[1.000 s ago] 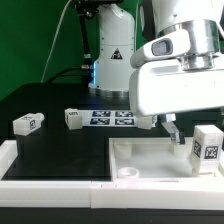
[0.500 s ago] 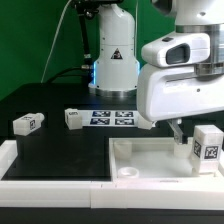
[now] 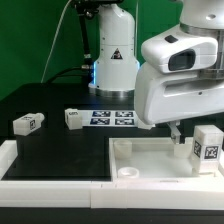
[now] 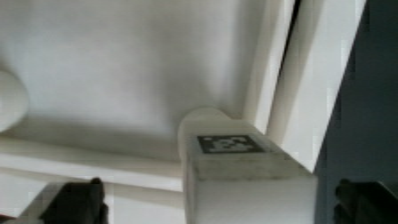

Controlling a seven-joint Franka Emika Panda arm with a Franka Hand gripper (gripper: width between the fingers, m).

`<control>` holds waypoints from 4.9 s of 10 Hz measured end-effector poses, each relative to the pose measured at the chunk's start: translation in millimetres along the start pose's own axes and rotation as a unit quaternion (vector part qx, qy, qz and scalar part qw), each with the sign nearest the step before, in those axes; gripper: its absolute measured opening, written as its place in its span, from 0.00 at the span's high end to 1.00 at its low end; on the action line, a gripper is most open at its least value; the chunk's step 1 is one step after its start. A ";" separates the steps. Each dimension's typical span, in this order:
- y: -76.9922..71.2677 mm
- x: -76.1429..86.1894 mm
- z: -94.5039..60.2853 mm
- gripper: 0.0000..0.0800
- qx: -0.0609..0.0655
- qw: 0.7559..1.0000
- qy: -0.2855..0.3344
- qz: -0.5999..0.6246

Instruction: Assemble one leg

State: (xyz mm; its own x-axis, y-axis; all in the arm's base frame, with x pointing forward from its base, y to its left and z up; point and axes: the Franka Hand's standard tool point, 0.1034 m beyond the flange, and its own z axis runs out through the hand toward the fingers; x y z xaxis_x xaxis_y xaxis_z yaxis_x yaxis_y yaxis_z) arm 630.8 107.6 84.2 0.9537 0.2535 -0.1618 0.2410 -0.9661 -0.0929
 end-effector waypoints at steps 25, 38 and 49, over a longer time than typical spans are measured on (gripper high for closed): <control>-14.2 11.0 5.0 0.19 -0.039 0.996 0.058 0.055; -8.9 11.2 5.3 0.64 -0.001 0.952 0.069 0.299; -14.2 11.5 8.0 0.24 0.016 0.855 0.061 0.515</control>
Offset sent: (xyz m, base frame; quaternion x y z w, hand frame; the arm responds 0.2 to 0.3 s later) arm 0.0000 0.0000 0.0000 0.0000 0.0000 0.0000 1.0000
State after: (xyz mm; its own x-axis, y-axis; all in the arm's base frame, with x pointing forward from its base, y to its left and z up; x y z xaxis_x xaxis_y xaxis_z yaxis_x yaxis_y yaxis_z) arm 637.0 124.7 75.8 0.6697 -0.7393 -0.0706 -0.7407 -0.6718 0.0093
